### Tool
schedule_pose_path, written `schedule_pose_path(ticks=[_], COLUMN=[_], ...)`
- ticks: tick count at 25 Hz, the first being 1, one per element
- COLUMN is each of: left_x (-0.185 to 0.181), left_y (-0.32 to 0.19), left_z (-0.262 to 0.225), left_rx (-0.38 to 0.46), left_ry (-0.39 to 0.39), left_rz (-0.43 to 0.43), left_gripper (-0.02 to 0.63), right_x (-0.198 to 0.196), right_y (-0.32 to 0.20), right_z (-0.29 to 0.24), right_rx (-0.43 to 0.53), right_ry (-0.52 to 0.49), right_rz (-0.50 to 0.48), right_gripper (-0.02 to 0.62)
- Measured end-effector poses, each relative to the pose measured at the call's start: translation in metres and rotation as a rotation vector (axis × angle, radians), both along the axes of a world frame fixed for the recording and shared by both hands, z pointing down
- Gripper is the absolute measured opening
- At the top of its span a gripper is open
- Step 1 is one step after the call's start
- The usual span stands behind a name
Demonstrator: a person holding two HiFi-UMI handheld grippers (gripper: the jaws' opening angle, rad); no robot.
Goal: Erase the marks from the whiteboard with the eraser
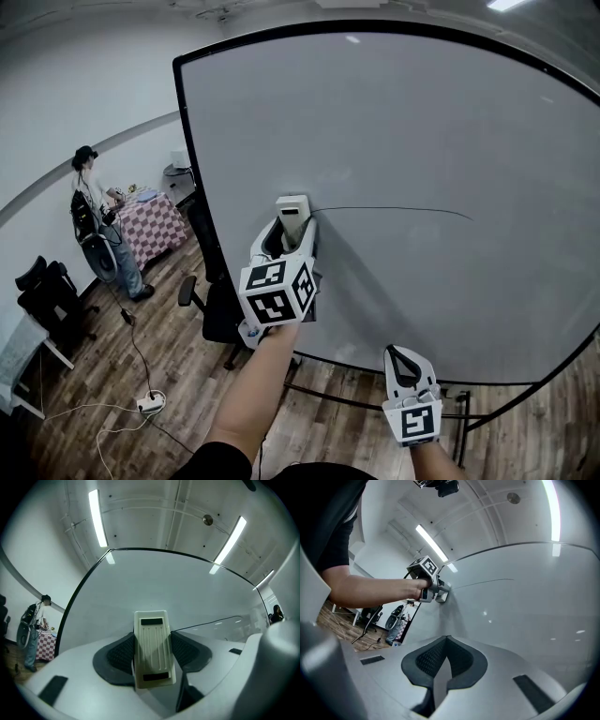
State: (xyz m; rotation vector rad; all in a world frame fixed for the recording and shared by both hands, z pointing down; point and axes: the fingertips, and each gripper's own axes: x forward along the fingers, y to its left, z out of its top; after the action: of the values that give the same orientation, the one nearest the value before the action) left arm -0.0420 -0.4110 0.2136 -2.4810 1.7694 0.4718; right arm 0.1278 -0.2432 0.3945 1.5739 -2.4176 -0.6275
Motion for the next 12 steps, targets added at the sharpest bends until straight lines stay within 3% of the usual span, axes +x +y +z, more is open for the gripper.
schedule_pose_path(ticks=[9,12], left_x=[0.028,0.038], left_y=[0.012,0.014], left_z=[-0.014,-0.019], left_rx=[0.027,0.039], left_ry=[-0.012,-0.024], left_rz=[0.022,0.032], left_gripper=[0.261,0.261], right_x=[0.022,0.025], right_y=[0.012,0.014], right_z=[-0.004,-0.014], right_rx=[0.005,0.013], right_ry=[-0.019,-0.067], right_rz=[0.039,0.044], right_gripper=[0.018,0.018])
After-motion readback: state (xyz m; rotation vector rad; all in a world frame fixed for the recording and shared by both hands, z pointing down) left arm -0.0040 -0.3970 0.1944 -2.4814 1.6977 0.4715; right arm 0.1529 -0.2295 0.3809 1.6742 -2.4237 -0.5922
